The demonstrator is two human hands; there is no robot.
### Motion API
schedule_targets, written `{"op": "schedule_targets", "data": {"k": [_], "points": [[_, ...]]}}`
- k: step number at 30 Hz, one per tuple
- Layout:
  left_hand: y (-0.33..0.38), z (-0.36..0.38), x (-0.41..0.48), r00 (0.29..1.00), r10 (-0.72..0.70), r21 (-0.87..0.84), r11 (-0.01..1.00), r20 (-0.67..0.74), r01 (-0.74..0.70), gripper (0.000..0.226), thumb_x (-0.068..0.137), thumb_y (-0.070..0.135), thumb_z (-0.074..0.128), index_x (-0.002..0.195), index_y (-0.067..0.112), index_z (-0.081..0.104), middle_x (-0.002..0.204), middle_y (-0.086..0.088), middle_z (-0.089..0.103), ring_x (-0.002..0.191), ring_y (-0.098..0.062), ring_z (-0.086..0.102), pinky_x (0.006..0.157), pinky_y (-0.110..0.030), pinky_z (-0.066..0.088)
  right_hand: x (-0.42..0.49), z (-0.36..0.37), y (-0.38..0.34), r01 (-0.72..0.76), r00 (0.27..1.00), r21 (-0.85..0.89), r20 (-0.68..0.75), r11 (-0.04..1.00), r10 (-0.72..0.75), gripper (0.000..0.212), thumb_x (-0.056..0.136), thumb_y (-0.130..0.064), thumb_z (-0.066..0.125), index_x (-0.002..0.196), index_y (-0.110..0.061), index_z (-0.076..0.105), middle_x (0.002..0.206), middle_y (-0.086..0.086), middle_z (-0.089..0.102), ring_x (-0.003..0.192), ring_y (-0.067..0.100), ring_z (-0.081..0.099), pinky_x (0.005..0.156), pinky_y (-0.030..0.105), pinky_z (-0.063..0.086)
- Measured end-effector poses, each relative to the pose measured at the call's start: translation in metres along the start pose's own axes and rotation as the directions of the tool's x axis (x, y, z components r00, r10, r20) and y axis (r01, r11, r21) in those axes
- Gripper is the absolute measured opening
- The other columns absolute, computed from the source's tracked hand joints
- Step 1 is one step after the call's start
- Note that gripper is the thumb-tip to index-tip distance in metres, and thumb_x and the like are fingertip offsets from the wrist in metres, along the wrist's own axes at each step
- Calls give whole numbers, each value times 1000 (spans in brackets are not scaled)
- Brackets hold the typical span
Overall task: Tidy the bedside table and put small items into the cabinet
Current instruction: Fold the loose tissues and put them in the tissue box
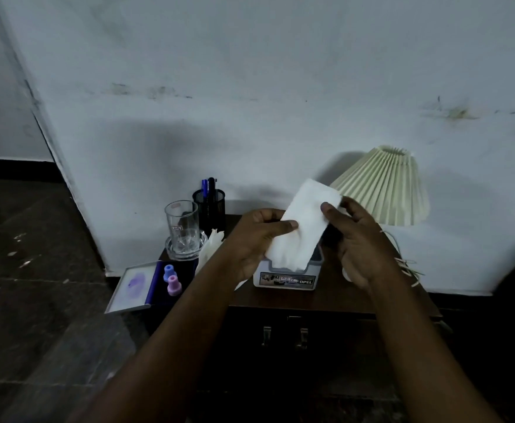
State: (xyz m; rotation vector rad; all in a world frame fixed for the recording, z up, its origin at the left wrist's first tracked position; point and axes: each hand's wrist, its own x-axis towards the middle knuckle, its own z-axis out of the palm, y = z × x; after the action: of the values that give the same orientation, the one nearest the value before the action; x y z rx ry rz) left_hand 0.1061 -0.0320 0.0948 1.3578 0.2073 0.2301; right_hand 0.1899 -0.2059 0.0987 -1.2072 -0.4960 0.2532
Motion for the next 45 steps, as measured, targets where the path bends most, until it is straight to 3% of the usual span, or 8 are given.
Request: {"op": "schedule_targets", "data": {"k": [4, 9, 16, 21, 26, 32, 37, 45], "points": [[-7, 11, 6, 996, -50, -268, 963, -74, 28, 12, 87, 0, 74, 99, 0, 73, 103, -18, 78, 91, -33, 76, 67, -42, 63, 2, 0, 18, -89, 992, -24, 87, 996, 91, 38, 78, -32, 84, 114, -21, 76, 119, 10, 76, 107, 30, 74, 82, 45, 62], [-17, 16, 4, 997, -32, -237, 971, -77, 12, 28, 89, -1, 73, 116, -8, 70, 110, -21, 76, 101, -37, 74, 81, -44, 63, 2, 11, 36, -64, 997, -174, 39, 983, 72, 20, 104, -32, 58, 121, -30, 70, 121, -5, 76, 112, 20, 73, 90, 40, 60], [-21, 23, 7, 998, -37, -291, 957, -60, 18, 18, 96, 0, 64, 110, -2, 74, 109, -22, 76, 89, -28, 76, 73, -37, 63, -7, 24, 47, -51, 996, -334, 54, 941, 73, 51, 96, -65, 51, 140, -40, 52, 130, -13, 69, 116, 7, 67, 99, 37, 53], [-20, 18, 9, 994, -44, -283, 959, -102, 13, 13, 96, -1, 62, 96, 5, 74, 95, -13, 79, 81, -25, 76, 73, -38, 64, -2, 23, 40, 29, 989, -401, -120, 916, -84, 15, 103, -43, 51, 99, -32, 60, 96, -6, 71, 87, 13, 67, 71, 36, 52], [-16, 10, 6, 992, -59, -221, 975, -109, 34, 22, 91, -1, 68, 113, -5, 70, 107, -20, 77, 97, -36, 74, 87, -54, 61, -3, 16, 41, 59, 997, -333, -34, 941, -75, 7, 101, -25, 63, 101, -21, 68, 104, 10, 74, 100, 35, 71, 85, 56, 59], [-11, -6, 2, 997, -67, -237, 970, -42, 55, 29, 87, -4, 72, 115, -10, 67, 110, -20, 76, 94, -35, 76, 70, -45, 63, -2, 10, 39, -43, 998, -84, 44, 996, 47, 26, 90, 1, 72, 100, -22, 72, 112, 9, 77, 104, 32, 74, 87, 50, 62], [-15, -9, 2, 998, -25, -179, 984, -50, 15, 34, 86, -1, 76, 118, -10, 68, 111, -22, 76, 99, -37, 75, 73, -44, 64, -1, 10, 42, -65, 995, -39, 77, 997, 68, 26, 89, 0, 73, 105, -20, 75, 115, 8, 77, 105, 30, 75, 84, 44, 63], [8, -13, 16, 974, 208, 144, 970, -92, -193, 22, 84, -2, 78, 105, 4, 72, 97, -11, 80, 87, -28, 78, 68, -33, 64, 37, 19, 12, 152, 985, -462, -2, 874, -172, 21, 89, -20, 77, 101, -35, 71, 100, -11, 78, 94, 16, 75, 76, 38, 63]]}}
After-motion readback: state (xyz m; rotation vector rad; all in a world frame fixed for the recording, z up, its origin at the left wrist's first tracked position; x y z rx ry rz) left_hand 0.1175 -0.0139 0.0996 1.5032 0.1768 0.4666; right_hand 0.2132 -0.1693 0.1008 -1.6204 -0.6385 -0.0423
